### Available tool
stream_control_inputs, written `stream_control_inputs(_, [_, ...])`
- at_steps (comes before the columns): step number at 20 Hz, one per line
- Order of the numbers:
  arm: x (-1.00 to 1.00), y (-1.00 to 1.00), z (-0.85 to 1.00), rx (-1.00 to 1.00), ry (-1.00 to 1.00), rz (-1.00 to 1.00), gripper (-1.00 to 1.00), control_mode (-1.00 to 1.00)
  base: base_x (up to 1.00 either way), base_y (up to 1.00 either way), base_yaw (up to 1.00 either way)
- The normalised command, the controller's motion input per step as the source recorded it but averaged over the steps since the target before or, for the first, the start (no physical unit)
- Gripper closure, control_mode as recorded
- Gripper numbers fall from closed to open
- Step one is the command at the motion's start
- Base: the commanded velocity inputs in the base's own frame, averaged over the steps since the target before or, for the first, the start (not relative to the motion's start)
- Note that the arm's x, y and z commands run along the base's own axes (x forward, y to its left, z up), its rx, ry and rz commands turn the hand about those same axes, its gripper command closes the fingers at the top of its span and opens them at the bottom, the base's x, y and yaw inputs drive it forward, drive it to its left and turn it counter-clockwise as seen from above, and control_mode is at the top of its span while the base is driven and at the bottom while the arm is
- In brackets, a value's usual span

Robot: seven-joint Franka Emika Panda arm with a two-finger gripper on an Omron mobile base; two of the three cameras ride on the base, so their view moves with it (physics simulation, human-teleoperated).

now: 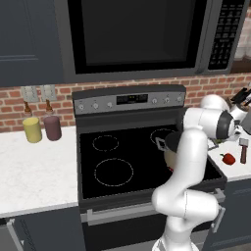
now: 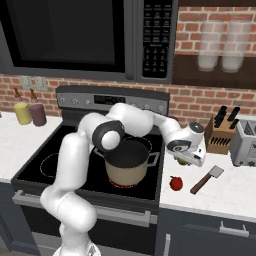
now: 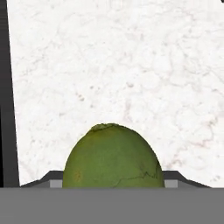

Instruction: Put the lime and bell pepper in the pot. Retrieve the spatula and lightly stir the vegetables in the pot.

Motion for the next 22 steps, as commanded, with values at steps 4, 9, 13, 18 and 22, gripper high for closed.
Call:
stream_control_inputs(4, [-0.27,0.0,0.77,0.0,-0.21,0.02,1.0,-1.0,0.0,0.0,0.0])
stream_control_inputs(9, [-0.44,0.11,1.0,0.0,-0.24,0.02,1.0,-1.0,0.0,0.0,0.0])
stream_control_inputs(13, [-0.43,0.39,1.0,-0.01,-0.16,0.0,1.0,-1.0,0.0,0.0,0.0])
stream_control_inputs(18, [-0.42,0.57,1.0,-0.07,-0.1,0.0,1.0,-1.0,0.0,0.0,0.0])
stream_control_inputs(22, [-0.55,0.81,0.92,-0.09,-0.01,0.0,1.0,-1.0,0.0,0.0,0.0])
